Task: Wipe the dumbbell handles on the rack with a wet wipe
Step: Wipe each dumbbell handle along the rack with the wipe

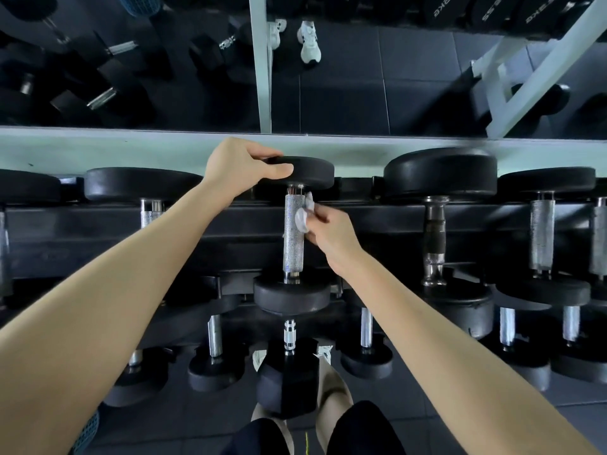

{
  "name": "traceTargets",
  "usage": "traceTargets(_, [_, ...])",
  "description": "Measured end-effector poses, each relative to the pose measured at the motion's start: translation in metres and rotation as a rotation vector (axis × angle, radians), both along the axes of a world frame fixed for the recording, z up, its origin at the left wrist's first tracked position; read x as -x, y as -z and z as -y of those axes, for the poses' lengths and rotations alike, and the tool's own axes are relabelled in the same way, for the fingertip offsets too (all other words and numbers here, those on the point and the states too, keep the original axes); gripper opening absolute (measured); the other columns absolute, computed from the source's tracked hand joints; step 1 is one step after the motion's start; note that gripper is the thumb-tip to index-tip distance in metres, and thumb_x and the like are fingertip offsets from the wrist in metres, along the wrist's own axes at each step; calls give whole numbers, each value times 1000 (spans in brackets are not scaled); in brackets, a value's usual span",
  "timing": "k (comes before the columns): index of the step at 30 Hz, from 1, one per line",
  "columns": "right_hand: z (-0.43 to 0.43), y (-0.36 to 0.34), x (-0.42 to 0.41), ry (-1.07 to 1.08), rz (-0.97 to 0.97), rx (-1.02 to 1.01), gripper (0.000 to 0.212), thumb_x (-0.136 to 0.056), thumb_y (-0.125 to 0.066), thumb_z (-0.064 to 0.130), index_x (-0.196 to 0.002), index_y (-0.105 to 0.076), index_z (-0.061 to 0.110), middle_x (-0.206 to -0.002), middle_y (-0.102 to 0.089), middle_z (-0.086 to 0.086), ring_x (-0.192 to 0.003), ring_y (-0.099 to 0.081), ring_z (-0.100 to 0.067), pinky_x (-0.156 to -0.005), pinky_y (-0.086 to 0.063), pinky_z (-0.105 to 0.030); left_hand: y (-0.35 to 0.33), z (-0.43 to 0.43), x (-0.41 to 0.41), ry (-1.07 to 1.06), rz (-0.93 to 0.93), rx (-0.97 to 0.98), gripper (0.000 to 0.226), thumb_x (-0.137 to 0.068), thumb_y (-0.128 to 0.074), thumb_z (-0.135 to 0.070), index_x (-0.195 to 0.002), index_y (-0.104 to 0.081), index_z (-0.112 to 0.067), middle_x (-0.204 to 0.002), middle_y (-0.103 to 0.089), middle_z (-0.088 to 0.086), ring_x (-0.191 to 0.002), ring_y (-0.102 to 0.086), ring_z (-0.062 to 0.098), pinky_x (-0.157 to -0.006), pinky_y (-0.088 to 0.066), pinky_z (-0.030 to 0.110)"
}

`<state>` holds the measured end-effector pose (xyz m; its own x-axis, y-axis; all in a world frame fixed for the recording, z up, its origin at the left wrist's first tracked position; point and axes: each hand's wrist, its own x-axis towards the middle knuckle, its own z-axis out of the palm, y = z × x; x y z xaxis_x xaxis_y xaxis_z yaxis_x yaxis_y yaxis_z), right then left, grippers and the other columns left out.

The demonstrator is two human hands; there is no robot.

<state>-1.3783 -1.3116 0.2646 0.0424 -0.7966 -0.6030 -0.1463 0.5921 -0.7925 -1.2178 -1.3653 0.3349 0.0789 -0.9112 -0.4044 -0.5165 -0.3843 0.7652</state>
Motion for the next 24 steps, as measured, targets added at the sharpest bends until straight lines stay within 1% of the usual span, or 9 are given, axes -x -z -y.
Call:
traceTargets(3, [-21, 0, 11, -209, -195, 53, 22, -95, -55, 14, -74, -64, 12, -64, -51, 5, -63, -51, -8, -70, -48, -18, 3, -1, -2, -20, -35, 3, 39, -68, -81, -40, -104, -72, -29, -102, -69, -12, -97, -64, 9, -89, -54, 36])
traceTargets(5, [-29, -6, 14, -303, -299, 110, 40, -95, -54, 13, -56, -45, 11, -52, -34, 5, -48, -31, -8, -47, -27, -13, 3, -1, -2, -23, -38, 2, 39, -67, -81, -39, -104, -72, -28, -102, -69, -12, -97, -64, 11, -89, -54, 37])
traceTargets(8, [-31, -18, 20, -399, -313, 109, 46, -95, -53, 13, -52, -35, 15, -50, -28, 5, -43, -23, -6, -47, -22, -19, 2, -1, -3, -27, -44, 2, 41, -66, -82, -39, -104, -72, -27, -98, -69, -11, -96, -66, 16, -88, -55, 38])
traceTargets(10, [-35, -30, 28, -453, -320, 131, 29, -96, -52, 14, -70, -63, 24, -53, -41, 7, -38, -29, -5, -48, -25, -19, 2, -1, -3, -14, -37, 10, 43, -65, -82, -41, -105, -72, -27, -99, -69, -10, -96, -65, 13, -88, -55, 37])
traceTargets(12, [-37, -40, 32, -468, -404, 277, 27, -97, -49, 16, -119, -64, 23, -61, -55, 9, -42, -41, -1, -47, -31, -13, 2, 0, -2, 7, -15, 19, 44, -65, -82, -43, -105, -72, -27, -99, -69, -11, -93, -63, 8, -90, -53, 34])
traceTargets(15, [-28, -43, 27, -482, -538, 520, 35, -100, -37, 17, -130, -54, 21, -95, -69, -3, -86, -64, -8, -69, -46, -15, -2, 1, 0, 36, 9, 31, 41, -68, -80, -42, -105, -72, -27, -95, -69, -10, -77, -59, 1, -86, -53, 30])
traceTargets(17, [-15, -34, 20, -687, -767, 808, 37, -93, -40, 6, -127, -55, 12, -119, -64, -10, -117, -58, -26, -97, -47, -29, -3, 1, 0, 45, 15, 43, 39, -70, -79, -40, -106, -72, -26, -92, -69, -10, -68, -55, -1, -80, -53, 27])
traceTargets(20, [1, -5, 21, -1072, -1012, 1168, 45, -84, -49, -1, -129, -52, -3, -134, -53, -22, -126, -49, -37, -109, -31, -47, -3, 0, -1, 49, 20, 61, 39, -71, -79, -38, -106, -72, -24, -94, -69, -9, -68, -55, -1, -81, -53, 28])
traceTargets(24, [11, -5, 29, -1349, -1099, 1306, 45, -94, -47, 20, -135, -48, 3, -143, -44, -17, -136, -38, -31, -116, -23, -44, -4, -2, 1, 56, 63, 84, 38, -71, -78, -41, -105, -72, -25, -106, -70, -9, -89, -58, 2, -86, -50, 25])
